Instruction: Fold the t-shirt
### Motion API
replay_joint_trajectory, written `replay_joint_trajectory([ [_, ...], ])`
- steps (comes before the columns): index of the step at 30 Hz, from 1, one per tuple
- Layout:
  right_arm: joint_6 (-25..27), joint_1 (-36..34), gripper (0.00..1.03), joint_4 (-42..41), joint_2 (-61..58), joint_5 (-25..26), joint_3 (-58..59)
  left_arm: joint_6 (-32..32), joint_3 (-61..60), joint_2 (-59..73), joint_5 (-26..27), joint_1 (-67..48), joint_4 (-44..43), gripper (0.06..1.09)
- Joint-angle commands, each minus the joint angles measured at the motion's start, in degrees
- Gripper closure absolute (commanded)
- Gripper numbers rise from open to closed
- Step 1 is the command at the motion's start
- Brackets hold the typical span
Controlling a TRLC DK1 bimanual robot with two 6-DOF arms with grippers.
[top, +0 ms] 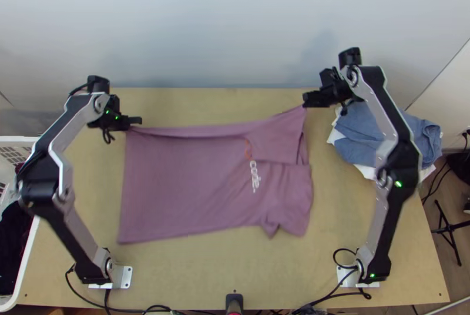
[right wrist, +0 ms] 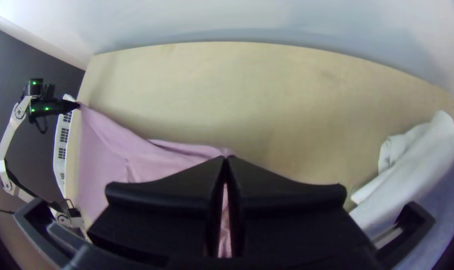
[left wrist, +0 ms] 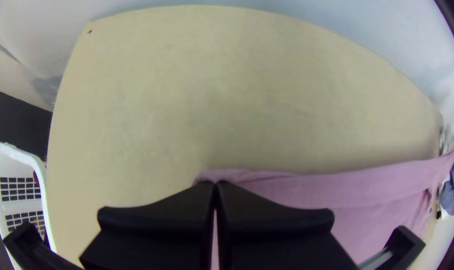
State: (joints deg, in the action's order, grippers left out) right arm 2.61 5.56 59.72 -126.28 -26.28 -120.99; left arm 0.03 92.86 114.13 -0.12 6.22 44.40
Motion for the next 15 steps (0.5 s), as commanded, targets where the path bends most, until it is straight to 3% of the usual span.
replay_joint_trajectory([
  [1,-0.2,1.2,1.0,3.1,-13.6,2.4,-11.6,-0.4,15.7,14.1,-3.0,-0.9,7.4,1.04],
  [4,-0.2,1.5,1.0,3.6,-12.5,2.4,-7.2,-0.4,15.5,14.6,-5.3,-2.4,7.6,1.04],
  [15,-0.6,3.2,1.0,4.1,-5.9,2.3,-2.1,-4.0,11.5,6.5,-5.3,-3.0,12.6,1.04],
])
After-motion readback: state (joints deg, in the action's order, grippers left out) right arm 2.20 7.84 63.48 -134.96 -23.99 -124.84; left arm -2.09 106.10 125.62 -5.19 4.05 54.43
